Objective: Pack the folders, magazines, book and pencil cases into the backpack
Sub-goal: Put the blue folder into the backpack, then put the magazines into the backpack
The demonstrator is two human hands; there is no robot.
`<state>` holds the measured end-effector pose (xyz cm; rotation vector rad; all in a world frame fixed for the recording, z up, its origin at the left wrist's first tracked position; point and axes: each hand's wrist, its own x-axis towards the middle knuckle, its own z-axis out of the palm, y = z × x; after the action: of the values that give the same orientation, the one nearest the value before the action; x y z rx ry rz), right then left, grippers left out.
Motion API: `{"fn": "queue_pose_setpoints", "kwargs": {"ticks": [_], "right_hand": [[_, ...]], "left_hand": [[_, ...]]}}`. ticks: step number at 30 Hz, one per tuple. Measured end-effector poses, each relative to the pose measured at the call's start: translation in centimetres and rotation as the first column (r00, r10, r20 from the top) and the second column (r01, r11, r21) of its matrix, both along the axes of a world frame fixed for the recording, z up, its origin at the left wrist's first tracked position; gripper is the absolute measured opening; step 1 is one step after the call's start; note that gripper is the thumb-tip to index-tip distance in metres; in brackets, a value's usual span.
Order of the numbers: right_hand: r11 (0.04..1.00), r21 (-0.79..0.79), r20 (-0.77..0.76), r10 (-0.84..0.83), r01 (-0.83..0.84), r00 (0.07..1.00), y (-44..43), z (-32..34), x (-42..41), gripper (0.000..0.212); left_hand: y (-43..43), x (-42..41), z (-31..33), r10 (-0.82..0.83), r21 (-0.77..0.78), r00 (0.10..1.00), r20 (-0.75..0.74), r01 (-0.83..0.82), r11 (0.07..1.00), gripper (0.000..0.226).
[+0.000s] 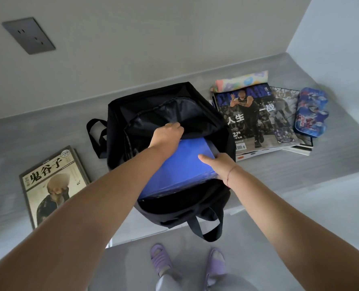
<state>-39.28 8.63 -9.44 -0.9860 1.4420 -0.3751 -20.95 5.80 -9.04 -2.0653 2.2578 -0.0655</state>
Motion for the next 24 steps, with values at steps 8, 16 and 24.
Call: {"fn": "queue_pose_setpoints", "kwargs": {"ticks": [8, 16, 24], "right_hand": [[0.998, -0.028, -0.037, -0.054, 0.053, 0.998, 1.2, -1.1, 0.1, 0.039], [0.996, 0.049, -0.095, 0.076, -0.071, 0.993, 0.5, 0.2, 0.4, 0.043], [0.855, -0.416, -0.527, 0.051, -0.309, 0.849, -7.2, 4.1, -7.5, 0.030]], "left_hand": [[0.0, -0.5, -0.6, 0.014, -0.040, 0.998, -0.065, -0.016, 0.999, 0.013], [0.5, 0.2, -0.5, -0.002, 0.043, 0.992, -0.130, 0.008, 0.999, 0.021], [0.3, -6.0, 2.6, 0.176, 0.116, 0.604, -0.777, -0.138, 0.984, 0.045]]}}
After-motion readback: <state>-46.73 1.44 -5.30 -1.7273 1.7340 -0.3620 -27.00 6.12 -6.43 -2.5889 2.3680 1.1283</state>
